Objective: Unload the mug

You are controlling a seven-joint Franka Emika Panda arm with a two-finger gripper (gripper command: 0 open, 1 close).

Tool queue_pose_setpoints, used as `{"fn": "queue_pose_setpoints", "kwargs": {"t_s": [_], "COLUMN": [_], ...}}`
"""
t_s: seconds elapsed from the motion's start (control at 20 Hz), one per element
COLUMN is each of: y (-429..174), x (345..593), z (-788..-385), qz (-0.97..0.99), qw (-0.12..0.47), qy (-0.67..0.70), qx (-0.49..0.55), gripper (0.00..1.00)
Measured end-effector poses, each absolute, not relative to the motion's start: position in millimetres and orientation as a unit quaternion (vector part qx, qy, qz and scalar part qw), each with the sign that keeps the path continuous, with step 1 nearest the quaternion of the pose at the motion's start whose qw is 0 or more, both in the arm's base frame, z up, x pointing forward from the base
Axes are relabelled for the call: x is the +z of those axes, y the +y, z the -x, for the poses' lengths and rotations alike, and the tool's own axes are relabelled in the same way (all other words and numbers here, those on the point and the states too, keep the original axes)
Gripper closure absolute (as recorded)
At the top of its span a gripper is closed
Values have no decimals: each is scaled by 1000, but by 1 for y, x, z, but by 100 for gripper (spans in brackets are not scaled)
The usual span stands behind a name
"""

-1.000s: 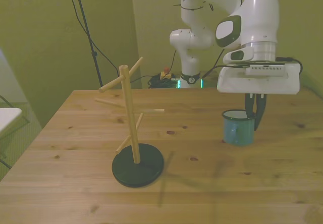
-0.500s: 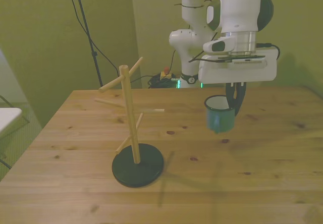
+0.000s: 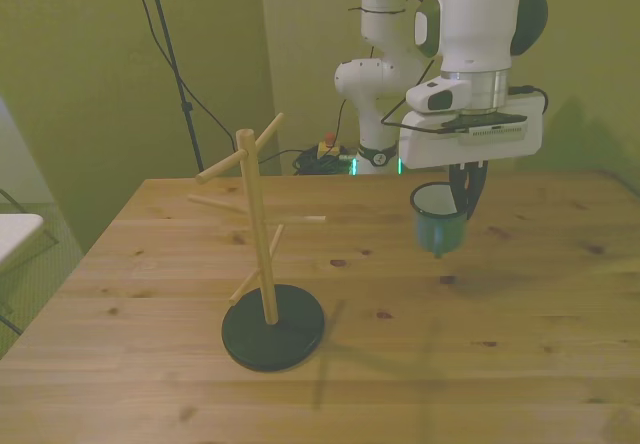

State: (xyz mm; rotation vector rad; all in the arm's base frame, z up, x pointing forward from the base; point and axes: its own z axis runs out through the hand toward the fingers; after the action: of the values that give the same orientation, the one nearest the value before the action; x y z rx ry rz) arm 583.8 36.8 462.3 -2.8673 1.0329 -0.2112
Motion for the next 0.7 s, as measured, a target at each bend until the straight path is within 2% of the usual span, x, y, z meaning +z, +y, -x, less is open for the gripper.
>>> {"fn": "queue_pose_setpoints", "kwargs": {"t_s": [0.4, 0.7], "y": [10, -8], "x": [433, 420], "z": [-575, -581], "qz": [934, 925], "qw": [20, -16], "qy": [353, 368], "qx": [-52, -91], "gripper": [100, 100]}}
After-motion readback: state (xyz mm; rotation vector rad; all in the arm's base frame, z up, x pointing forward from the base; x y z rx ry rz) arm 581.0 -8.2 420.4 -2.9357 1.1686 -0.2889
